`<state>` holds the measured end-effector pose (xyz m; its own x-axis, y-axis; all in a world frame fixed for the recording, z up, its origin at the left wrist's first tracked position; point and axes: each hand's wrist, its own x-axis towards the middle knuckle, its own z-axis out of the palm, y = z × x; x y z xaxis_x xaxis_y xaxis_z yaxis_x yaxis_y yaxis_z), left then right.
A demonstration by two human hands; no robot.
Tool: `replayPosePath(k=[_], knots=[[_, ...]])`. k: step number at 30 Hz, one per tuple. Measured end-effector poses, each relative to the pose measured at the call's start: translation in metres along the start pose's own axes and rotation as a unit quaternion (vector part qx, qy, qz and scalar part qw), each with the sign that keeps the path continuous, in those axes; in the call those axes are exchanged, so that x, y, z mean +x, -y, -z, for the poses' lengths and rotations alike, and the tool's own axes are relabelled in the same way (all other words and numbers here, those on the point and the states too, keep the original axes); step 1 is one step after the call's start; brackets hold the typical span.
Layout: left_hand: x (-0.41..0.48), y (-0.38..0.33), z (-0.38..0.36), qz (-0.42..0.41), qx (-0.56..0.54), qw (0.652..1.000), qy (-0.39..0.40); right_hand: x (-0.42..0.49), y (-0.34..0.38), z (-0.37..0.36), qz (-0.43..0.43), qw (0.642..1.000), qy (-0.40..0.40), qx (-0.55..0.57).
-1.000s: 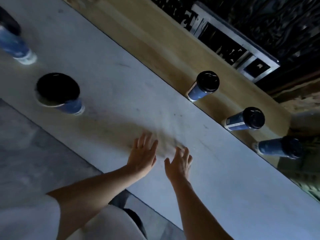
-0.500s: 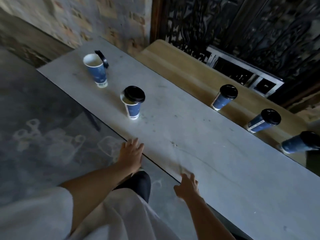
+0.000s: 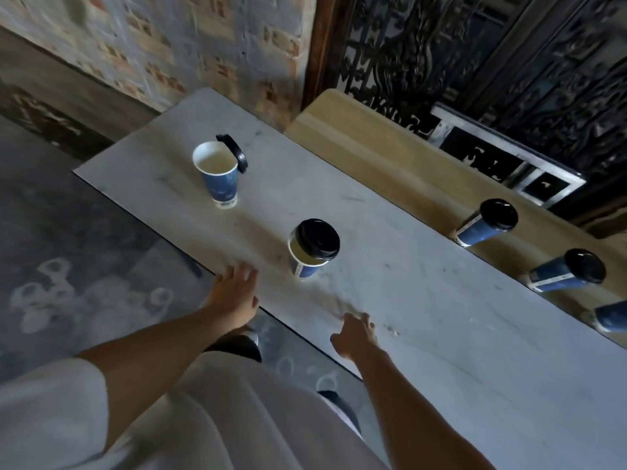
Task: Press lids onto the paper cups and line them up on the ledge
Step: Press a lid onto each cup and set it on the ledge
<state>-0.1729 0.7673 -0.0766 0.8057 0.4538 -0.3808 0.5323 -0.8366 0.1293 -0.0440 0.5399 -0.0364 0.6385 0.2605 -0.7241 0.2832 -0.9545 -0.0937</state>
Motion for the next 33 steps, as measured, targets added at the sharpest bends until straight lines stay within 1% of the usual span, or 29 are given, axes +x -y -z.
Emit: replayPosePath(k=[2,3,5,7,9,10,11,13,15,16,18,19,22,24,26,33], knots=[[0.014,0.018,0.007,-0.028,0.009,1.000,0.012,0.008,0.022,0.009,0.013,1.000,0.012,0.018],[0.021,0.026,0.012,-0.040,0.013,0.999,0.018,0.012,0.032,0.017,0.019,0.999,0.004,0.040],[0.034,0.033,0.026,-0.060,-0.007,0.998,0.037,0.016,0.046,0.040,0.022,0.994,-0.047,0.098],[0.044,0.032,0.039,-0.081,-0.099,0.990,0.053,0.019,0.051,0.067,0.007,0.971,-0.120,0.205],[0.051,0.025,0.051,-0.101,-0.234,0.966,0.051,0.017,0.052,0.099,0.002,0.920,-0.174,0.351],[0.053,0.022,0.056,-0.108,-0.288,0.951,0.041,0.015,0.051,0.113,0.010,0.899,-0.181,0.399],[0.054,0.018,0.059,-0.113,-0.328,0.938,0.030,0.011,0.052,0.125,0.026,0.892,-0.173,0.417],[0.056,0.011,0.063,-0.127,-0.385,0.914,0.025,0.001,0.055,0.141,0.077,0.904,-0.121,0.402],[0.057,0.006,0.065,-0.150,-0.416,0.896,0.042,-0.008,0.064,0.147,0.127,0.931,-0.076,0.334],[0.058,0.004,0.066,-0.160,-0.421,0.891,0.052,-0.010,0.068,0.146,0.149,0.943,-0.068,0.288],[0.059,-0.002,0.068,-0.175,-0.427,0.885,0.056,-0.013,0.076,0.140,0.179,0.959,-0.081,0.205],[0.059,-0.006,0.071,-0.180,-0.435,0.880,0.053,-0.014,0.081,0.137,0.187,0.961,-0.090,0.181],[0.062,-0.016,0.077,-0.221,-0.473,0.852,0.028,-0.014,0.092,0.130,0.189,0.962,-0.125,0.153],[0.064,-0.022,0.081,-0.248,-0.483,0.840,0.016,-0.012,0.097,0.126,0.183,0.962,-0.144,0.144],[0.066,-0.025,0.083,-0.248,-0.485,0.838,0.017,-0.011,0.099,0.124,0.183,0.961,-0.155,0.140],[0.070,-0.027,0.078,-0.233,-0.461,0.855,0.040,-0.019,0.101,0.113,0.214,0.953,-0.182,0.113]])
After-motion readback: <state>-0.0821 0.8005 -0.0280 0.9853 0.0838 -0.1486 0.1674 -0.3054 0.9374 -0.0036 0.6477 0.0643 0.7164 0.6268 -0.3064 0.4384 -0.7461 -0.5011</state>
